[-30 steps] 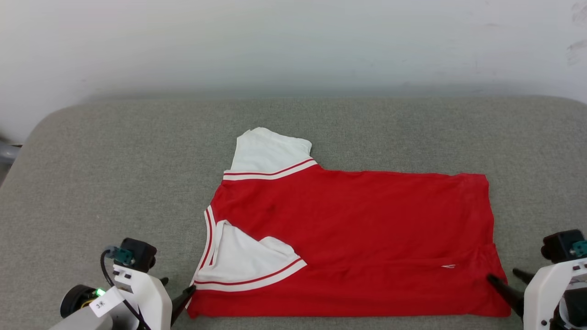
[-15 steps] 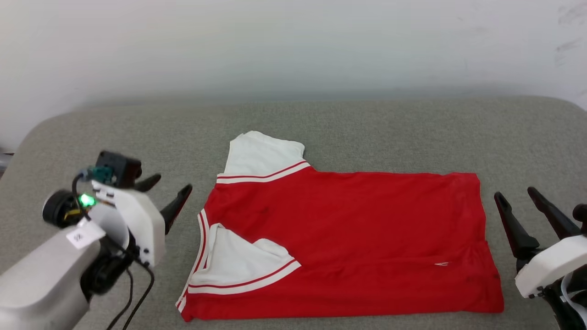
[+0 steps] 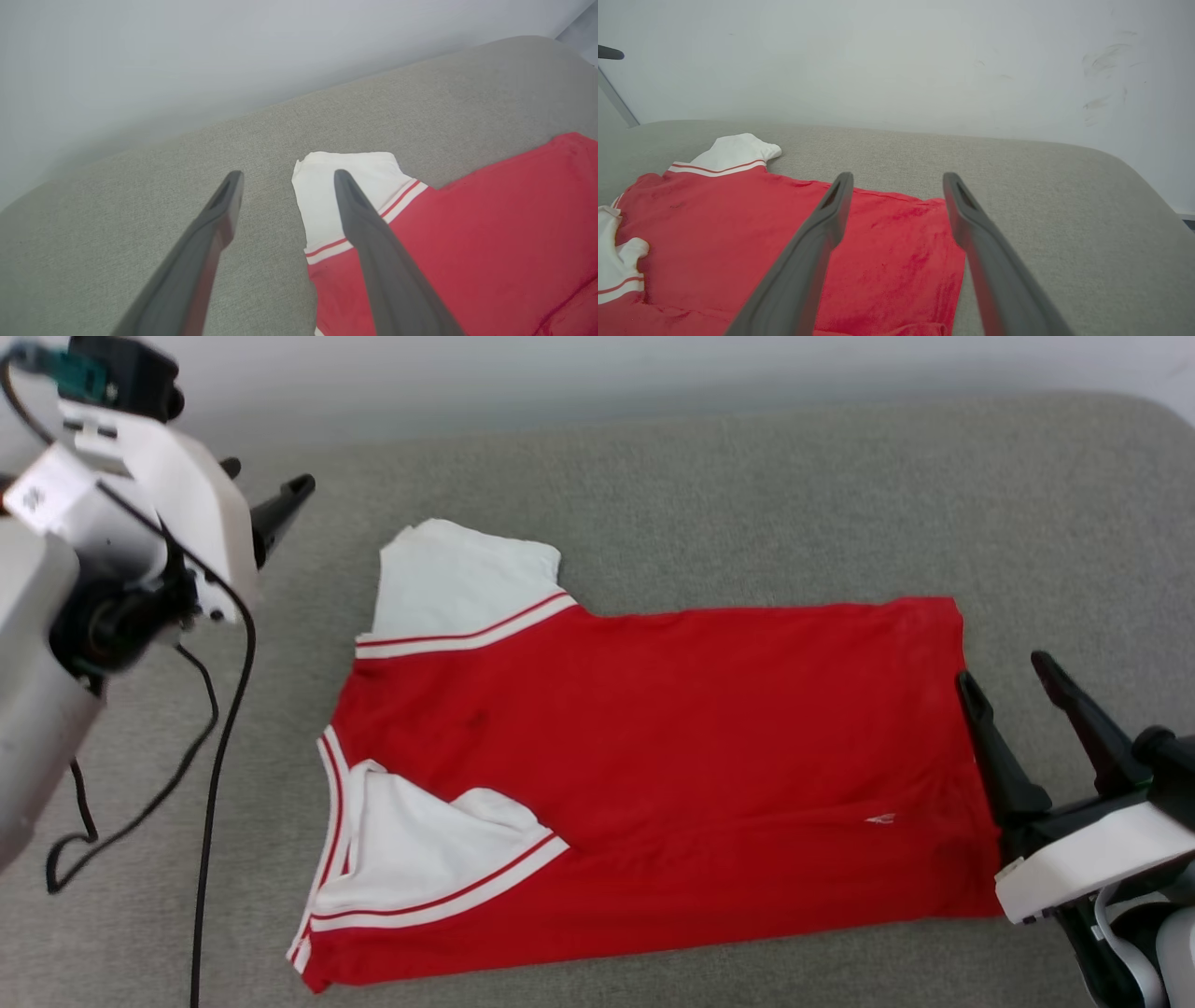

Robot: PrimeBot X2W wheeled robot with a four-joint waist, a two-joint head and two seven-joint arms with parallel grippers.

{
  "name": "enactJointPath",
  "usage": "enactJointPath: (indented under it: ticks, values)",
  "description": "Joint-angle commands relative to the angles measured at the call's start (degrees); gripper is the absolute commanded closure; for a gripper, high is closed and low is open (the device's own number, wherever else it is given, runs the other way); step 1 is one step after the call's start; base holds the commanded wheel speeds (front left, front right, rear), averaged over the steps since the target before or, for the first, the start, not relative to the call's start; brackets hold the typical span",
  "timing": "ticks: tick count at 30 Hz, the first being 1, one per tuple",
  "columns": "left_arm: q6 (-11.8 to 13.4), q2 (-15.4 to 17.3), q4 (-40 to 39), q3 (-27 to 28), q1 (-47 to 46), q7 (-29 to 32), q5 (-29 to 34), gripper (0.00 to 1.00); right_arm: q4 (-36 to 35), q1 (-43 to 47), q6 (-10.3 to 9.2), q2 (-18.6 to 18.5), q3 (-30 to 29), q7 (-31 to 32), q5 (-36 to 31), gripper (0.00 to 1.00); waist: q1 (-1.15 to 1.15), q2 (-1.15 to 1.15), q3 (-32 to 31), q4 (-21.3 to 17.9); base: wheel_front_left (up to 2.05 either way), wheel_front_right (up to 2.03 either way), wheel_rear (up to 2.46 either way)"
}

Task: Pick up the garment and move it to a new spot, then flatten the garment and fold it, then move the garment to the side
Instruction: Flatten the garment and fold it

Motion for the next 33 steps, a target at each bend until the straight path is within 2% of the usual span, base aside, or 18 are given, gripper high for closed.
enactJointPath:
  ticks: [1, 6, 12, 20, 27, 28, 29, 33]
  values:
    - [-0.36, -0.37, 0.14, -0.19, -0.91, 0.68, -0.05, 0.00, -0.41, -0.84, -0.05, 0.34, 0.03, 0.06, -0.18, 0.00, -0.01, 0.00, 3.00, -1.81, 0.00, 0.00, 0.00]
    - [-1.78, -1.37, 3.25, -2.05, -8.28, 10.63, -0.17, 0.00, -2.71, -2.16, -0.05, 1.35, 0.47, 0.15, -1.64, 0.00, -0.01, 0.00, 7.56, -3.00, 0.00, 0.00, 0.00]
    - [-2.80, -2.90, 7.52, -4.04, -13.72, 18.58, -0.08, 0.00, -4.09, -3.76, -0.05, 2.57, 1.44, 0.13, -2.69, 0.00, -0.01, 0.00, 12.00, -4.52, 0.00, 0.00, 0.00]
    - [-3.66, -4.26, 12.46, -6.18, -16.49, 20.64, 1.79, 0.00, -4.67, -5.34, -0.05, 3.21, 1.98, 0.32, -3.56, 0.00, -0.01, 0.00, 16.79, -6.05, 0.00, 0.00, 0.00]
    - [-4.88, -5.57, 16.21, -8.81, -14.12, 21.60, 2.22, 0.00, -4.18, -6.14, -0.05, 3.37, 2.00, -0.04, -3.93, 0.00, -0.01, 0.00, 18.03, -6.36, 0.00, 0.00, 0.00]
    - [-5.01, -5.55, 16.39, -9.42, -13.75, 21.60, 2.52, 0.62, -4.03, -6.11, -0.05, 3.35, 1.97, -0.03, -3.94, 0.00, -0.01, 0.00, 17.94, -6.33, 0.00, 0.00, 0.00]
    - [-5.18, -5.55, 16.58, -9.68, -13.35, 21.27, 2.41, 1.00, -3.85, -6.18, -0.05, 3.41, 1.85, -0.02, -3.80, 0.00, -0.01, 0.00, 17.79, -6.31, 0.00, 0.00, 0.00]
    - [-5.49, -5.81, 16.85, -9.92, -12.64, 19.10, 2.12, 1.00, -3.42, -6.88, -0.05, 2.96, 1.47, -0.03, -3.72, 0.00, -0.01, 0.00, 16.78, -5.94, 0.00, 0.00, 0.00]
